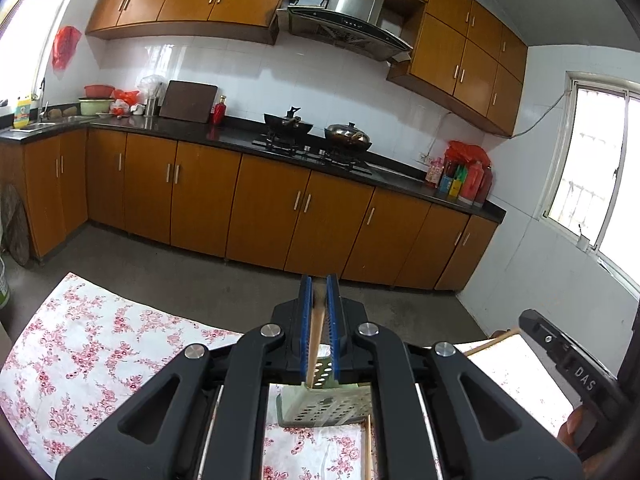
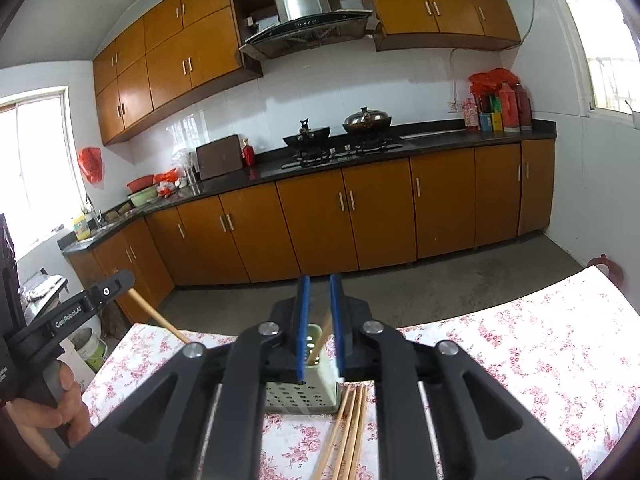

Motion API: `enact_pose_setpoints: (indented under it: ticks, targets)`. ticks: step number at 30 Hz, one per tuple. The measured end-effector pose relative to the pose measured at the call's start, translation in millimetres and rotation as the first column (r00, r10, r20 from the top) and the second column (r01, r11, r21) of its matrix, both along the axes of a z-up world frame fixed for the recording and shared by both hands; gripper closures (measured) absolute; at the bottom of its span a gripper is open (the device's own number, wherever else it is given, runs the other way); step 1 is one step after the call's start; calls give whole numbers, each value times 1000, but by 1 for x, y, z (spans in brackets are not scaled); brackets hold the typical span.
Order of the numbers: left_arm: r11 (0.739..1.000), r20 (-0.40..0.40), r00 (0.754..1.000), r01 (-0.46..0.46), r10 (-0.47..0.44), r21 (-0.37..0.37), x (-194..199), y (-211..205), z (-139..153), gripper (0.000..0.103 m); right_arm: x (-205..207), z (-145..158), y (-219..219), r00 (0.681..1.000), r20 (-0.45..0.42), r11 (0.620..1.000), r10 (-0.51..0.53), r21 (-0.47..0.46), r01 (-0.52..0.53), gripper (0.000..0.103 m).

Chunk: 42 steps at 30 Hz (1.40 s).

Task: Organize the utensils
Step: 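Open both tools to drop the chopsticks into the green holder, then withdraw both open tools back toward the loose chopsticks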

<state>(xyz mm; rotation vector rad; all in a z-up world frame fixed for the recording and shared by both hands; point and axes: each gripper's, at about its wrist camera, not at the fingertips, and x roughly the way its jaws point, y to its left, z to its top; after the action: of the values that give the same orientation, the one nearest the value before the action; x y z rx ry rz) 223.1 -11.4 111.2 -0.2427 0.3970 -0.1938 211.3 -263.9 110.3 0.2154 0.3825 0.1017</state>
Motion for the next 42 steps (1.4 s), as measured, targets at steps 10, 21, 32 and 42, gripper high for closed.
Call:
enact_pose_setpoints:
  ticks: [10, 21, 32, 42]
  targets:
    - [997, 29, 997, -65, 65, -33, -35, 45, 6, 68, -44, -24, -46, 989, -22, 989, -145, 23, 145, 74]
    - [990, -247, 960, -109, 129, 92, -46, 93, -114, 68, -39, -176, -24, 912, -411, 999, -10, 39, 29, 79]
    - [995, -373, 925, -39, 72, 95, -60, 87, -169, 68, -30, -219, 18, 863, -503, 998, 51, -6, -63, 80]
    - [995, -394, 918, 6, 33, 95, -57, 74, -175, 68, -26, -223, 12, 860, -510, 995, -28, -92, -23, 88]
